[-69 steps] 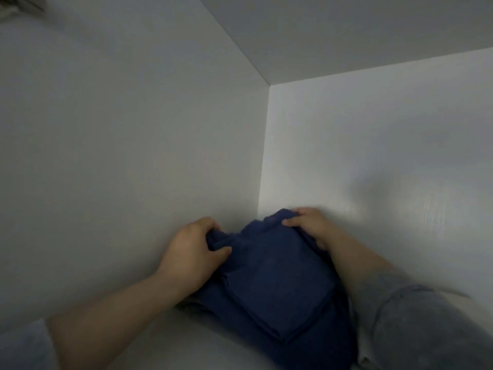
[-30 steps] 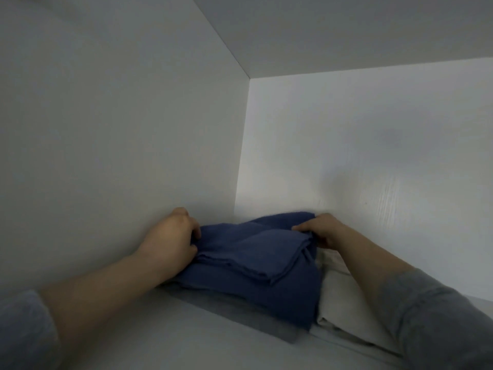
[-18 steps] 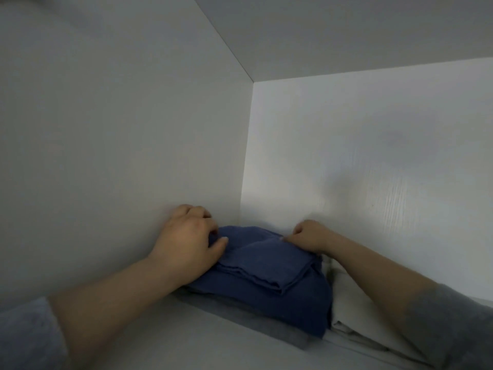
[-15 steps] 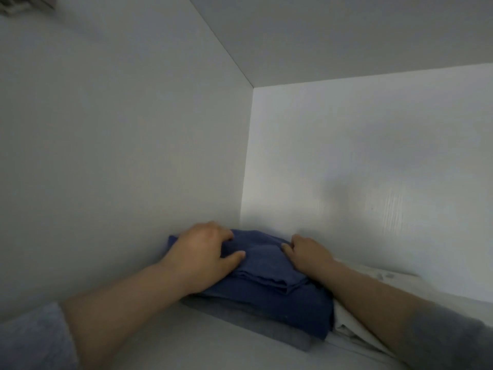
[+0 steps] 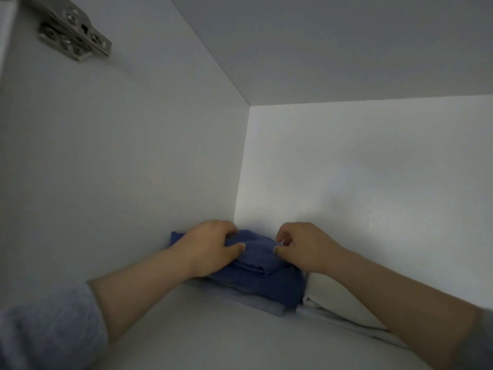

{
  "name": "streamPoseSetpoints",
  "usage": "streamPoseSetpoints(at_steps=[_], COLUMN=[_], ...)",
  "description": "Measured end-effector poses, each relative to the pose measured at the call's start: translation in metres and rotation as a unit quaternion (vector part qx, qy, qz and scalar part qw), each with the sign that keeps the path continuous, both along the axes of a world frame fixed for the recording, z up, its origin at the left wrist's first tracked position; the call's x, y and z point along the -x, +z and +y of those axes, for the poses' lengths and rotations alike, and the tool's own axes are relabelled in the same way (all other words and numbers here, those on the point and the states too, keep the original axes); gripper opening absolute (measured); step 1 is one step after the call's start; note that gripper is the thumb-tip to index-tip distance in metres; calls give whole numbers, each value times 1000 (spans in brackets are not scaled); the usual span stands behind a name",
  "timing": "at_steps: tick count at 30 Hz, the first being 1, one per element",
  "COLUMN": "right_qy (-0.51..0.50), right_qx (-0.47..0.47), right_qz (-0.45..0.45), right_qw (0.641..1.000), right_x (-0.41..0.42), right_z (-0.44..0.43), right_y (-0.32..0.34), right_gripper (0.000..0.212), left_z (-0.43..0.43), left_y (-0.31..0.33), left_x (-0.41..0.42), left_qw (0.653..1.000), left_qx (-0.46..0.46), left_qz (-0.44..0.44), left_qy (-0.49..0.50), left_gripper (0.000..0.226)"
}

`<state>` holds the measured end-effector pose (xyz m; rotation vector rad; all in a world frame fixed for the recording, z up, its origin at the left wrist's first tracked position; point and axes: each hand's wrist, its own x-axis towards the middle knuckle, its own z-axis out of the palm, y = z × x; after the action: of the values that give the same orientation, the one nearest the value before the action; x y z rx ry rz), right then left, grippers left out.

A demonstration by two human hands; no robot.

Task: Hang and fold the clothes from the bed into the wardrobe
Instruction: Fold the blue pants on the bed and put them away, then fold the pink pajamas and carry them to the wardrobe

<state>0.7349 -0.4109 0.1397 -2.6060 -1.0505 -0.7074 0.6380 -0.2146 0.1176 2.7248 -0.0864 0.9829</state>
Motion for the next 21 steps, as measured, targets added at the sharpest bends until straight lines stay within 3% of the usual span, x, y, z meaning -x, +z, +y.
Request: streamPoseSetpoints(at_steps=[6, 14, 21], right_qy=[2, -23, -38], right_qx=[-37, -57, -233], right_qz=[-48, -40, -72], right_qw=[998, 997, 969], right_x=[42, 125, 190], right_z=[-28, -63, -74], right_y=[8, 11, -5], right_gripper=[26, 19, 10], left_z=[-22, -44, -55], left_y=[-1, -6, -16], left_x=[41, 88, 125], left_qw=[998, 981, 930], left_qx=[40, 148, 280], left_qz=[-42, -63, -85], left_qy=[-25, -107, -221], left_gripper=[30, 22, 17])
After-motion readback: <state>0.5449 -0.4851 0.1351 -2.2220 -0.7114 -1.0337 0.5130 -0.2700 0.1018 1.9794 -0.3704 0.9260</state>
